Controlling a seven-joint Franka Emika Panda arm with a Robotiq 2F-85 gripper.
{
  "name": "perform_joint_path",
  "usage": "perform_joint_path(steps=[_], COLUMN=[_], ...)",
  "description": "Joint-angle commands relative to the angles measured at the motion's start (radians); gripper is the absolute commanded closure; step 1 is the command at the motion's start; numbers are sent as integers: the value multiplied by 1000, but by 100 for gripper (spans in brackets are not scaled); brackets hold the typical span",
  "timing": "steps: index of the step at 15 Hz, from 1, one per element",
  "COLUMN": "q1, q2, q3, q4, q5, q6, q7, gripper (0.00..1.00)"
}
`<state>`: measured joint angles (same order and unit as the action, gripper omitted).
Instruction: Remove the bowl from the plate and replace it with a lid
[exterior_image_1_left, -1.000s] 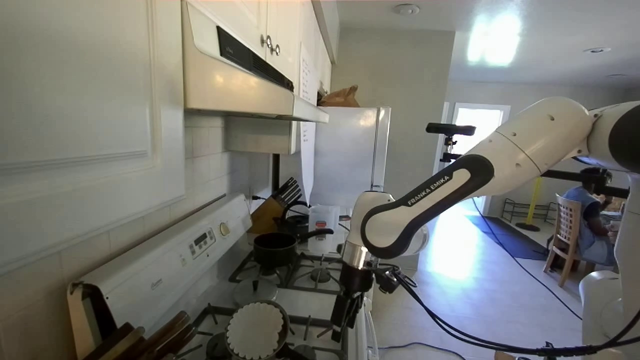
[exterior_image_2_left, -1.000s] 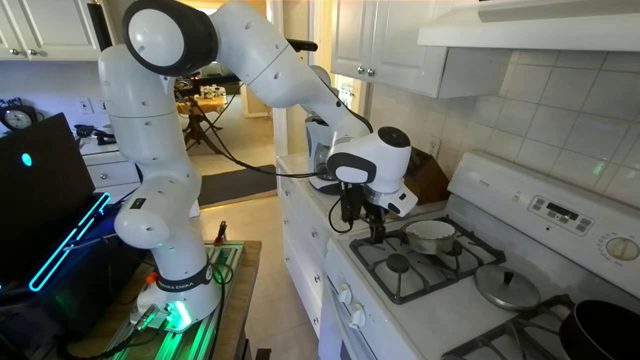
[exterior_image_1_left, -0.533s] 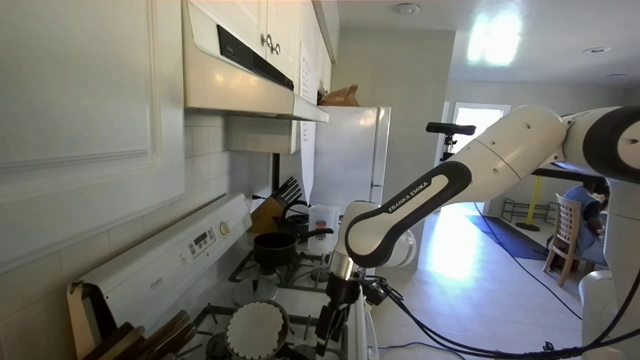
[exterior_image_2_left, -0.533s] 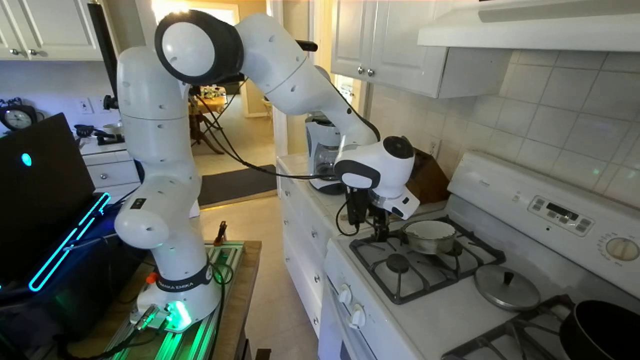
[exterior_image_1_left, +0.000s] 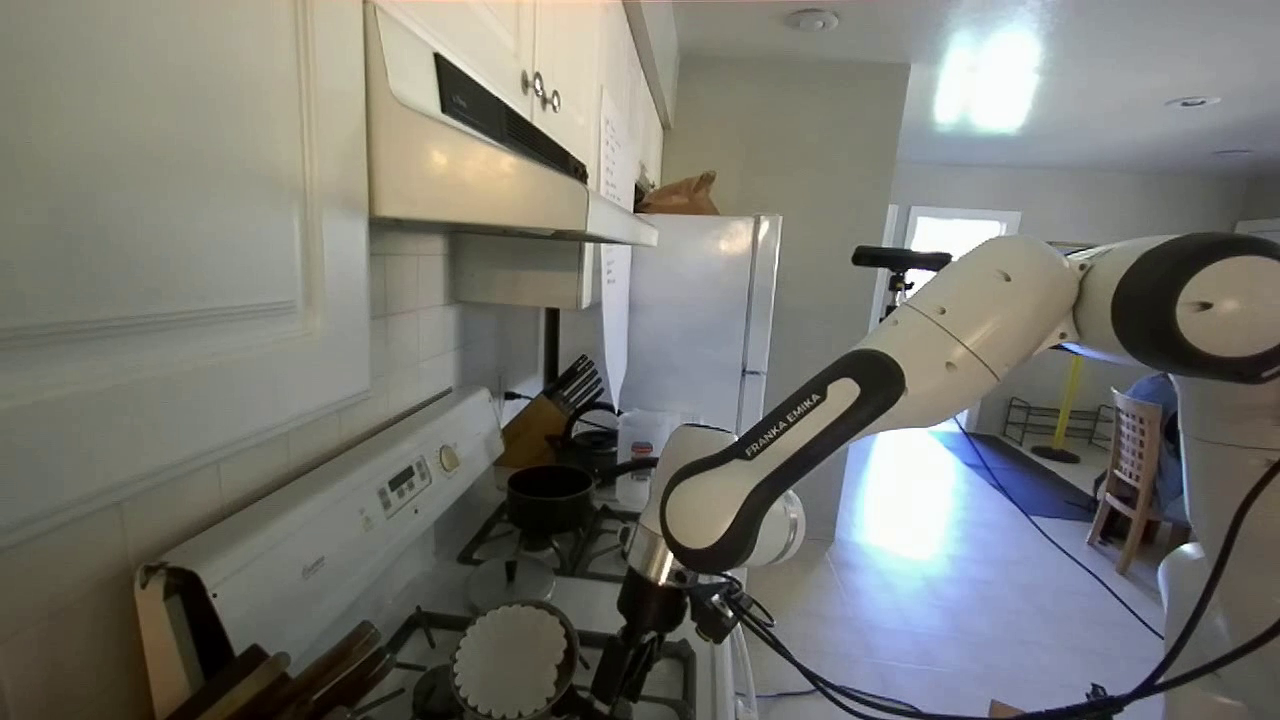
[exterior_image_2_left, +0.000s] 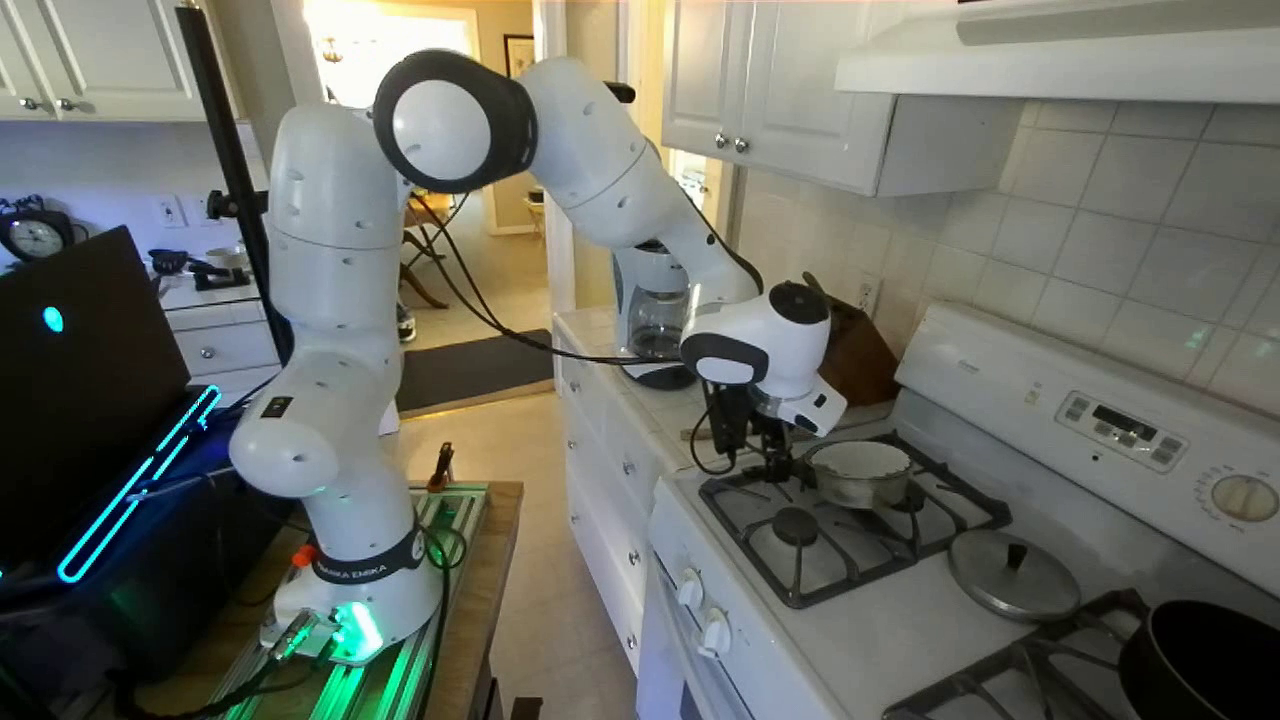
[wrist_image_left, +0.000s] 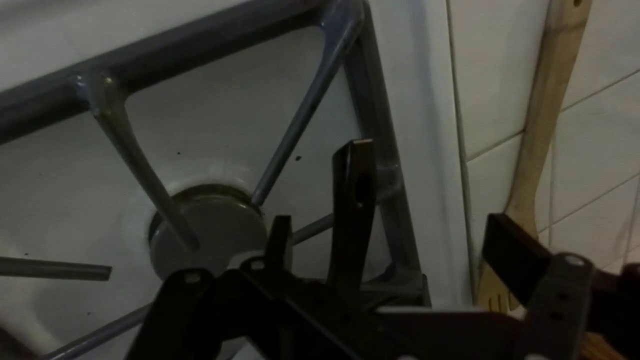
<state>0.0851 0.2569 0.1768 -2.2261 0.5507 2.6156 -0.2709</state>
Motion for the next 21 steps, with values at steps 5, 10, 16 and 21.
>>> perform_joint_path(steps=[5, 10, 16, 21], q1=[-16, -30, -27, -32], q2=[65, 81, 101, 85], q3=[36, 24, 35, 35], q4=[51, 54, 48, 46], q5=[-39, -75, -118, -126], q6=[57, 78, 76, 81], q7=[24, 37, 51, 63], gripper=[7, 9, 60, 94])
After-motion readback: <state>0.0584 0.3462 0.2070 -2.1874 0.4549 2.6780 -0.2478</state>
